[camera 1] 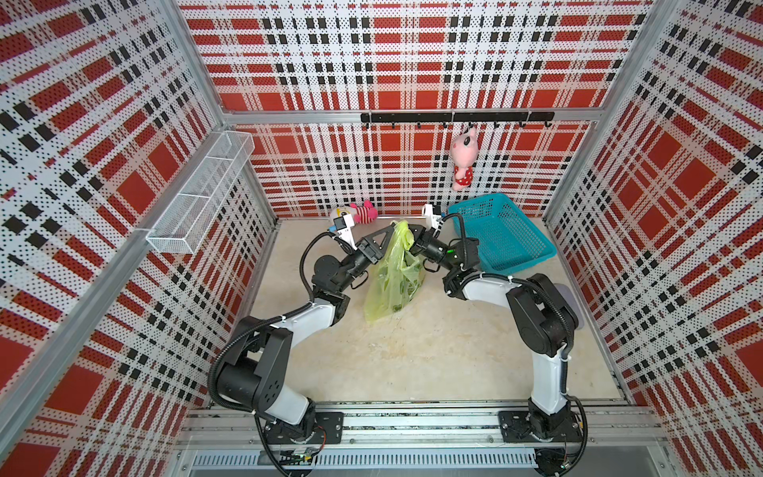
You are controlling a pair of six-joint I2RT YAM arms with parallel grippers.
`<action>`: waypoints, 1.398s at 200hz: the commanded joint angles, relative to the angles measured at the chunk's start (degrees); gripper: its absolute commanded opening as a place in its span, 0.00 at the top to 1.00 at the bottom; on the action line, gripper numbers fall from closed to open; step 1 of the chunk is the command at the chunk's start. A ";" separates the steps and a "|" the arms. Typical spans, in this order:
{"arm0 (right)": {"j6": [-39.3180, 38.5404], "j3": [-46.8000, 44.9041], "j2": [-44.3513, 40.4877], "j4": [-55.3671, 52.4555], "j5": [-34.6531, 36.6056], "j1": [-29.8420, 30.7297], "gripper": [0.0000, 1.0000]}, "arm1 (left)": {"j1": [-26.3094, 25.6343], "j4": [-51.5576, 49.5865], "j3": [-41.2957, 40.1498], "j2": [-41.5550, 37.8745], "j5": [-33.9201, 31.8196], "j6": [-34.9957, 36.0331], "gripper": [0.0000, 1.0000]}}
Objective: Place the pineapple into a plastic bag & tie a knot
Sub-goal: Tie the plastic bag at the center of the board.
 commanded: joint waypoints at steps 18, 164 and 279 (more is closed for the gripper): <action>2.21 1.77 -1.12 9.66 1.14 0.52 1.00 | 0.48 4.21 0.53 1.22 0.42 -0.11 0.58; 1.52 -0.03 -1.66 9.52 0.95 0.53 1.00 | 0.61 4.94 0.51 1.39 0.19 1.76 1.00; -6.03 -9.32 -6.33 1.47 1.46 -0.14 0.87 | 5.10 -4.39 -2.11 -6.15 1.07 10.94 1.00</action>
